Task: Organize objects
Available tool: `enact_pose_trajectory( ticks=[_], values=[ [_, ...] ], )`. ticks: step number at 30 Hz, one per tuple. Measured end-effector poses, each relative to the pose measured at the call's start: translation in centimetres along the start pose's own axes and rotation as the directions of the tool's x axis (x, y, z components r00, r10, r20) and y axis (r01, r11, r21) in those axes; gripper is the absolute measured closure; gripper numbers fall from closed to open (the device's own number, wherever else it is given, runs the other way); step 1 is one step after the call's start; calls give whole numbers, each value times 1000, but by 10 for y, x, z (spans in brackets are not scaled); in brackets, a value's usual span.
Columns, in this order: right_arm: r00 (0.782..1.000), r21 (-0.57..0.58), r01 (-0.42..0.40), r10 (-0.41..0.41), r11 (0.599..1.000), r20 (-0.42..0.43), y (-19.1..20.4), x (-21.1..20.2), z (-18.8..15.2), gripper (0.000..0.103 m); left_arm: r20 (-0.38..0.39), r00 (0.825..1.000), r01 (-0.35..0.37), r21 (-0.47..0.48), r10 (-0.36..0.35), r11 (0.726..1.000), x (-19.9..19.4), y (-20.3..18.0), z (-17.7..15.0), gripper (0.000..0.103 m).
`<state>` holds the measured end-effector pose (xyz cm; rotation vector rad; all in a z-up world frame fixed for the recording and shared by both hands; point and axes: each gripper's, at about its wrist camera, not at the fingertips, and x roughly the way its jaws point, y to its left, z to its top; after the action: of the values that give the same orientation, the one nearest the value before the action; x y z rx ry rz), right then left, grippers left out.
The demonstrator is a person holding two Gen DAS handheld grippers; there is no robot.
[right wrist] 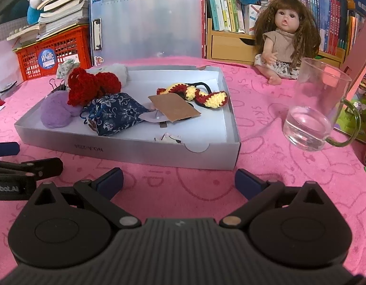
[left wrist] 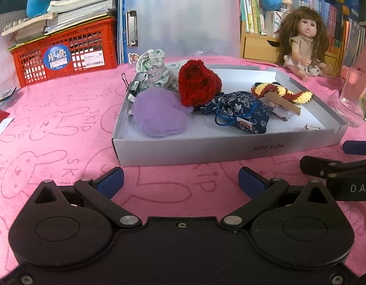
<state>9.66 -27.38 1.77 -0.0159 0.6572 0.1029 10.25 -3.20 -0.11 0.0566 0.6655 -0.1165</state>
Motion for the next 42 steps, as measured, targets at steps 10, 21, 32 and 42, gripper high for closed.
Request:
enact_pose_trajectory(
  ticks=[10, 21, 32, 42],
  values=[
    [1000, -8, 4, -4, 1000, -3, 1, 1, -1, 0, -3, 1000, 3, -7, -3, 1000, 2, 1, 0, 0],
    [1000, -8, 4, -4, 1000, -2, 0, 1, -1, 0, -3, 1000, -2, -8, 2, 1000, 2, 1, 0, 0],
    [1000, -8, 4, -4, 1000, -2, 0, 0, -1, 0, -3, 1000, -8, -13, 8, 1000, 3, 0, 0, 0],
    [1000, -8, 3, -3, 1000, -2, 0, 0, 0, 0, -3, 1000, -8, -13, 8, 1000, 3, 0, 0, 0]
  ],
)
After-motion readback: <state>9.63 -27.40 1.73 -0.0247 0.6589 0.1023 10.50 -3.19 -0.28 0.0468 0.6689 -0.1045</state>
